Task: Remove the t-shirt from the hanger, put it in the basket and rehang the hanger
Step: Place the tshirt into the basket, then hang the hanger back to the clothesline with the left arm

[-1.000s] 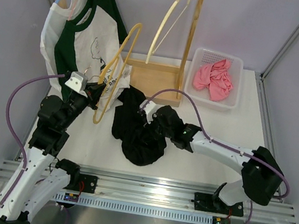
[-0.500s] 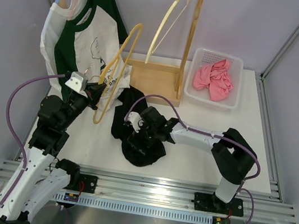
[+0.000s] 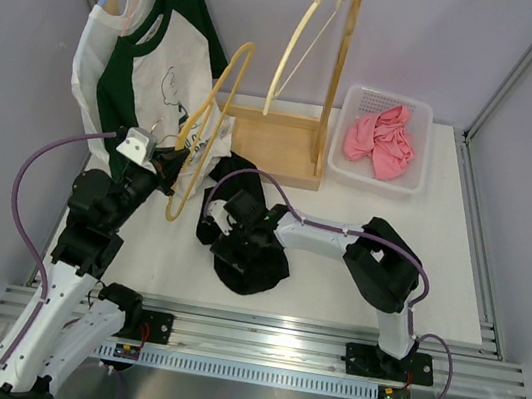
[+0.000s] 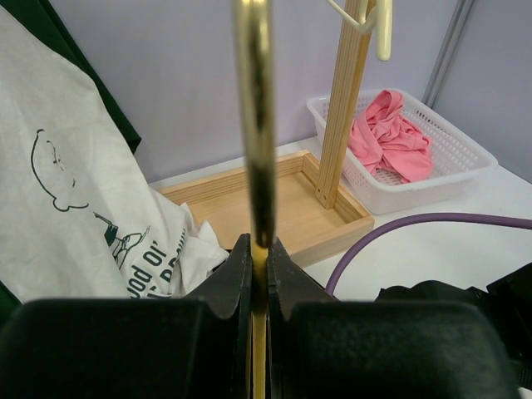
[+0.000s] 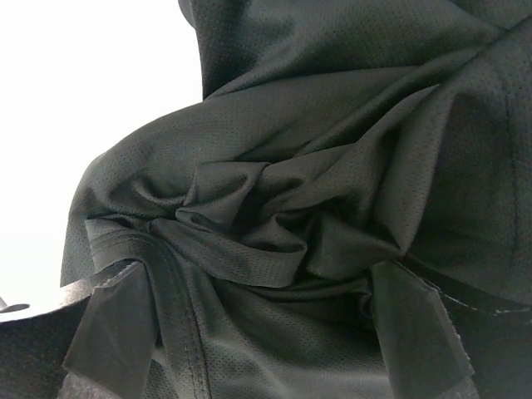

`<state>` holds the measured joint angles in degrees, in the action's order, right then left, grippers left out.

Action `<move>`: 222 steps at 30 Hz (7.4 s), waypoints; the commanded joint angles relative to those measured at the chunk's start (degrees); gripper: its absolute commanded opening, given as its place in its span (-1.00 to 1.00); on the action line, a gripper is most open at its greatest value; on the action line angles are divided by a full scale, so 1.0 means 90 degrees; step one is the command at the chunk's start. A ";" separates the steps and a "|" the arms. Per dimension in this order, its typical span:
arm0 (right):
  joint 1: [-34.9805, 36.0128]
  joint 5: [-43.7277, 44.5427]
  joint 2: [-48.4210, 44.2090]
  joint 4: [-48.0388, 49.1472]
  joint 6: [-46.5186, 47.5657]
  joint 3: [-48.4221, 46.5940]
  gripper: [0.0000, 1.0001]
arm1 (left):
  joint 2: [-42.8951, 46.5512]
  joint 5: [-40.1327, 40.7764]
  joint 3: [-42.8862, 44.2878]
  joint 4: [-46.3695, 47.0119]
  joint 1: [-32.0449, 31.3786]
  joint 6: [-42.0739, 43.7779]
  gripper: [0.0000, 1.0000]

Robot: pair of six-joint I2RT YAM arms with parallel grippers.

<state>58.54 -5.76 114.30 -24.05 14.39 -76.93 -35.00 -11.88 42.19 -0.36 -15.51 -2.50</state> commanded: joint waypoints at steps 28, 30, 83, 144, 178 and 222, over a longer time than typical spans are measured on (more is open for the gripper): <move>-0.0694 0.4467 -0.6515 0.4000 -0.1734 0.4054 -1.00 | 0.0052 -0.0204 0.0253 0.0353 0.0014 0.0063 -1.00; -0.0821 0.4760 -0.6800 0.4147 -0.1755 0.4085 -1.00 | 0.0061 -0.0213 0.0253 0.0352 0.0014 0.0053 -1.00; -0.5069 0.3520 0.0322 0.2384 -0.3698 -0.2534 -1.00 | -0.0007 -0.0184 0.0253 0.0304 0.0014 0.0053 -1.00; -0.5138 0.1245 -0.3325 0.4372 -0.3357 0.1301 0.99 | -0.4566 0.0353 0.5885 -0.3278 0.0024 0.0854 -1.00; -0.5138 0.1441 -0.3637 0.4440 -0.3054 0.1672 0.99 | -0.8454 -0.0096 1.0604 -0.1953 0.0014 0.0796 -1.00; -0.3919 -0.2310 -0.3512 0.8010 -0.1863 0.2981 0.99 | -0.7745 0.0734 0.9592 -0.1612 -0.0289 0.0376 -1.00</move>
<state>19.55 -24.29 80.14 37.23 -8.03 -51.37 -113.40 -7.01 133.40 -20.38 -18.72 3.70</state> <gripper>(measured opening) 0.993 0.057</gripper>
